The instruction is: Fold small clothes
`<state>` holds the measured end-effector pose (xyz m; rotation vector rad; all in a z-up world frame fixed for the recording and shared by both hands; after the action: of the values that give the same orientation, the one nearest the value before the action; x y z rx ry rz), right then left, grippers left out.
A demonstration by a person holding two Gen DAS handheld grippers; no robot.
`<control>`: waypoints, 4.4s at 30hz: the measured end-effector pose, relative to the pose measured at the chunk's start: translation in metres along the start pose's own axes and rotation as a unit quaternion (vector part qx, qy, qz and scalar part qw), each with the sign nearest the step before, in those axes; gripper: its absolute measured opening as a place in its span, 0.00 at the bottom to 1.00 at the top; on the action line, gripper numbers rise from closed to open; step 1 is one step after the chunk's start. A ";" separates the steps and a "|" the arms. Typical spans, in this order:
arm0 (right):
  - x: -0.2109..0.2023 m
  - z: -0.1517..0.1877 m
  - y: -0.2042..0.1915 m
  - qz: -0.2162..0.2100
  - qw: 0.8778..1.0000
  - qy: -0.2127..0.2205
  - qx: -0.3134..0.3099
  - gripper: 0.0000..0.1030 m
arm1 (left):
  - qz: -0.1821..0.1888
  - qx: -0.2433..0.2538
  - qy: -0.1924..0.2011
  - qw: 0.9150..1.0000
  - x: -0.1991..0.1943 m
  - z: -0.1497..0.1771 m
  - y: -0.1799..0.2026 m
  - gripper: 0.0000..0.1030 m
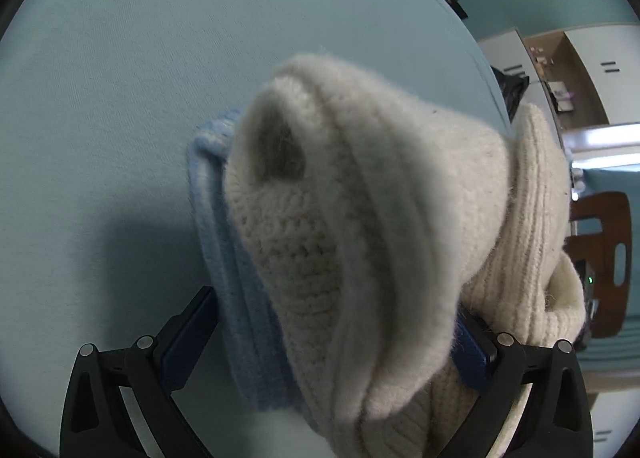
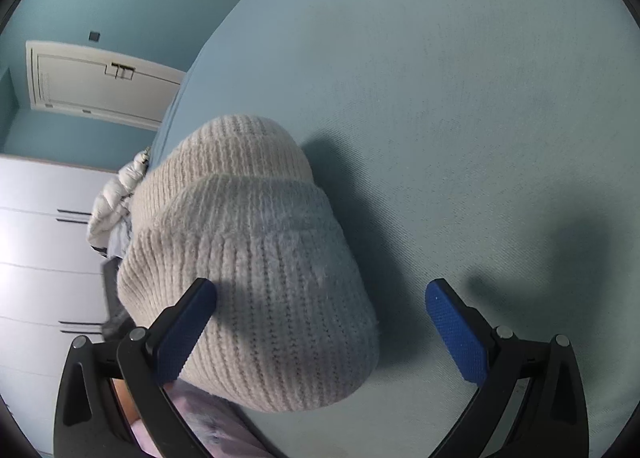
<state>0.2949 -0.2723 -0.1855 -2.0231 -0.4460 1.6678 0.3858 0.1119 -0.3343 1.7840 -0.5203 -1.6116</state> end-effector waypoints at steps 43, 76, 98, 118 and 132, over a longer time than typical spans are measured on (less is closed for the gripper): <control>-0.055 -0.077 -0.054 -0.161 0.979 0.120 -0.019 0.99 | -0.007 0.069 0.039 0.997 0.016 -0.096 0.098 0.62; -0.322 0.120 -0.121 0.239 0.934 0.257 -0.067 0.99 | -0.322 0.370 0.281 0.825 -0.267 0.190 0.288 1.00; -0.259 0.176 -0.105 0.312 0.912 0.241 -0.116 0.99 | -0.305 0.367 0.205 0.855 -0.196 0.228 0.243 1.00; -0.251 0.190 -0.140 0.328 0.889 0.274 -0.164 0.99 | -0.290 0.334 0.198 0.875 -0.196 0.214 0.237 1.00; -0.245 0.196 -0.146 0.325 0.894 0.259 -0.166 0.99 | -0.285 0.340 0.193 0.875 -0.192 0.222 0.240 1.00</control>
<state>0.0605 -0.2507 0.0679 -2.9871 0.1796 1.3232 0.1720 0.0294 -0.0318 2.9351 -0.4122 -1.4408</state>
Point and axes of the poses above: each gripper's, at about its wrist camera, not at the fingertips, and x roughly the way its jaws point, y to its right, z to its underside, the point moved 6 cm from there along x, roughly the way its jaws point, and after that the axes turned 7 degrees about z, right-handed, at the moved point
